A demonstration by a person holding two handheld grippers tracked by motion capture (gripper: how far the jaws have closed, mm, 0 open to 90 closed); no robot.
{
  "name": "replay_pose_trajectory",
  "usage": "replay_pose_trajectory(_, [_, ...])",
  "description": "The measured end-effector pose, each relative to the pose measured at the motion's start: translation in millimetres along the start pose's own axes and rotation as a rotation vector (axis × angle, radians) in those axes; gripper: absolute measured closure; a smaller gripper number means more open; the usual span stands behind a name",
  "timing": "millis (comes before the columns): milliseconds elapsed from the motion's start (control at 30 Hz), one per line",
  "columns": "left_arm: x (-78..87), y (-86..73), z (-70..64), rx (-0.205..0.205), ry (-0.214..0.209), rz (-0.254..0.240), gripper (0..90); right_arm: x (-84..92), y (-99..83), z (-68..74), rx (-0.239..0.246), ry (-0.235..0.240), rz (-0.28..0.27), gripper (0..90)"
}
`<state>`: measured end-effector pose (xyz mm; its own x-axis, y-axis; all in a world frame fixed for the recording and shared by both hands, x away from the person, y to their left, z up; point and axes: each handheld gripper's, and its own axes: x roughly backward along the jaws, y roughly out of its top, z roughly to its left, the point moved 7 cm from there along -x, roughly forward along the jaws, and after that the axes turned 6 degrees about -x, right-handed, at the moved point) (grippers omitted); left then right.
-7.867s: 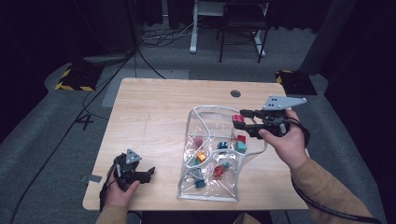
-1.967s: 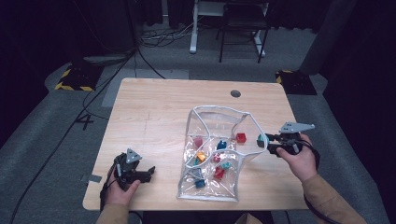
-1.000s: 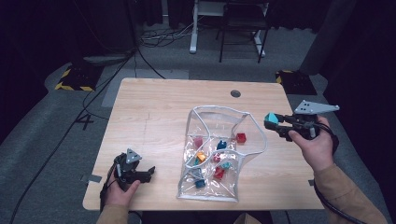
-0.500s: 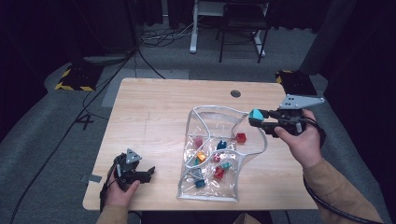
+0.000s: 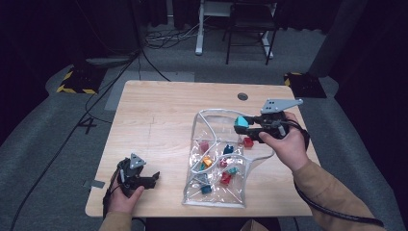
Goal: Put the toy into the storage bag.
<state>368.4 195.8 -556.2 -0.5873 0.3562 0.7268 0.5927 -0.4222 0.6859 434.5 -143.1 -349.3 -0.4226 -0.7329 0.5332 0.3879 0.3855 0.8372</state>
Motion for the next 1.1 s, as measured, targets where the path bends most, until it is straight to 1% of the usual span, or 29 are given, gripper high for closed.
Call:
replay_pose_trajectory(67, [0.0, 0.0, 0.1, -0.001, 0.001, 0.0, 12.9, -2.2, -0.2, 1.0, -0.001, 0.004, 0.004, 57.5])
replay_pose_trajectory(133, [0.1, 0.0, 0.1, -0.001, 0.001, 0.001, 12.9, -12.2, -2.0, 5.7, -0.004, 0.021, 0.024, 57.5])
replay_pose_trajectory(200, [0.0, 0.0, 0.1, -0.001, 0.001, 0.0, 12.9, -14.2, -2.6, 6.4, -0.004, 0.024, 0.028, 57.5])
replay_pose_trajectory(233, [0.0, 0.0, 0.0, -0.001, 0.0, 0.0, 12.9, -19.3, -4.6, 7.3, -0.007, 0.023, 0.052, 57.5])
replay_pose_trajectory(333, [0.0, 0.0, 0.0, 0.0, 0.0, 0.0, 12.9, -21.6, -5.5, 7.9, -0.006, 0.02, 0.073, 57.5])
replay_pose_trajectory(400, [0.1, 0.0, 0.2, -0.001, 0.001, 0.0, 12.9, -22.1, -6.2, 8.3, -0.014, 0.026, 0.088, 57.3])
replay_pose_trajectory(433, [0.1, 0.0, 0.2, -0.001, 0.001, 0.0, 12.9, -22.8, -7.5, 8.6, -0.017, 0.032, 0.103, 56.0])
replay_pose_trajectory(467, [0.0, 0.0, 0.0, 0.0, 0.0, 0.0, 12.9, -23.3, -8.5, 8.6, -0.016, 0.03, 0.111, 52.0])
replay_pose_trajectory(500, [0.1, 0.0, 0.2, -0.001, 0.002, 0.001, 12.9, -23.3, -8.5, 8.6, -0.016, 0.03, 0.111, 52.0])
replay_pose_trajectory(533, [0.0, 0.0, -0.1, 0.0, -0.001, 0.0, 12.9, -23.6, -8.9, 8.5, -0.014, 0.025, 0.111, 44.1])
replay_pose_trajectory(633, [0.1, 0.0, 0.2, -0.001, 0.001, 0.0, 12.9, -21.2, -7.4, 8.1, -0.023, 0.026, 0.089, 40.8])
replay_pose_trajectory(700, [0.1, 0.0, 0.1, -0.001, 0.001, 0.0, 12.9, -20.1, -7.0, 7.9, -0.029, 0.026, 0.081, 40.4])
replay_pose_trajectory(933, [0.1, -0.1, 0.1, -0.001, 0.0, 0.001, 12.9, -5.4, -5.6, 1.8, -0.038, 0.014, 0.029, 38.9])
replay_pose_trajectory(967, [0.1, -0.1, 0.1, -0.001, 0.0, 0.001, 12.9, -5.4, -5.6, 1.8, -0.038, 0.014, 0.029, 38.9])
replay_pose_trajectory(1000, [0.1, 0.0, 0.1, 0.0, 0.001, 0.0, 12.9, 0.8, -5.0, -1.5, -0.04, 0.004, 0.012, 38.5])
replay_pose_trajectory(1100, [0.0, 0.0, 0.1, -0.001, 0.0, 0.0, 12.9, 8.7, -4.4, -6.0, -0.044, -0.009, -0.007, 38.1])
